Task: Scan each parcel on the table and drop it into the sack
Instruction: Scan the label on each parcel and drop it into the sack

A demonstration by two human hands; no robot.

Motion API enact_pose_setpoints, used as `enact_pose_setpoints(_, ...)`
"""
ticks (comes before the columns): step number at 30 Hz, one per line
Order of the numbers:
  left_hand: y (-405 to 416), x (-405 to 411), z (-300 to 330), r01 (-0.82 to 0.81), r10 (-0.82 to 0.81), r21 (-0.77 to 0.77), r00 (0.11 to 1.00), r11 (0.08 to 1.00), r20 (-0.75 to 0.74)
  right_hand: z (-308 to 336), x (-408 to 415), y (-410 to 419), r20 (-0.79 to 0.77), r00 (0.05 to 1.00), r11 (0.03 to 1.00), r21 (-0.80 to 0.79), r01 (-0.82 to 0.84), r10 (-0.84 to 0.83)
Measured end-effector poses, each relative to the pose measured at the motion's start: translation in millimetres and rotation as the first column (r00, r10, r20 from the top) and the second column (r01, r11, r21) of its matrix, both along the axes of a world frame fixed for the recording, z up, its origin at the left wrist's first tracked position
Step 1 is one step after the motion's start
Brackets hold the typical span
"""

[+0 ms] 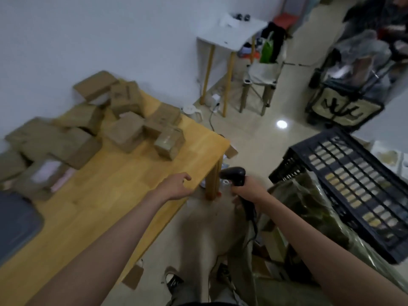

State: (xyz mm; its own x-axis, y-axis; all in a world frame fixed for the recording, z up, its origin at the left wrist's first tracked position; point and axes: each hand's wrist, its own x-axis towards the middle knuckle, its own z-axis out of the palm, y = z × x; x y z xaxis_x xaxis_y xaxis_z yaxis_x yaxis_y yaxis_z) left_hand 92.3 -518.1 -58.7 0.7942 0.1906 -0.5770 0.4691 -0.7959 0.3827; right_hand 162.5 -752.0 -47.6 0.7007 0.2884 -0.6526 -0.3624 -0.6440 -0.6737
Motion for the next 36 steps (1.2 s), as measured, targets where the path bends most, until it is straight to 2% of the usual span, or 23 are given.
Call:
enact_pose_setpoints(7,103,-79,16,-0.202,0.202,0.001,0.979,0.979,0.01,25,-20,108,0.06,0.981,0.983,0.017,-0.184,0.183)
enact_pose_setpoints(13,180,-145,25,-0.373,0.374,-0.023,0.927,0.927,0.033,39,-52,203,0.101,0.935,0.936,0.05,-0.347,0.341)
enact_pose_setpoints(22,268,-232,30,-0.533,0.533,-0.02,0.844,0.846,0.051,51,-106,331,0.159,0.839,0.839,0.091,-0.536,0.52)
enact_pose_setpoints(29,323,-268,17,-0.674,0.678,-0.074,0.733,0.735,0.054,57,-125,419,0.152,0.797,0.784,0.144,-0.603,0.585)
enact_pose_setpoints(36,372,-266,2,-0.745,0.749,-0.085,0.659,0.662,0.064,55,-114,510,0.171,0.747,0.723,0.187,-0.665,0.643)
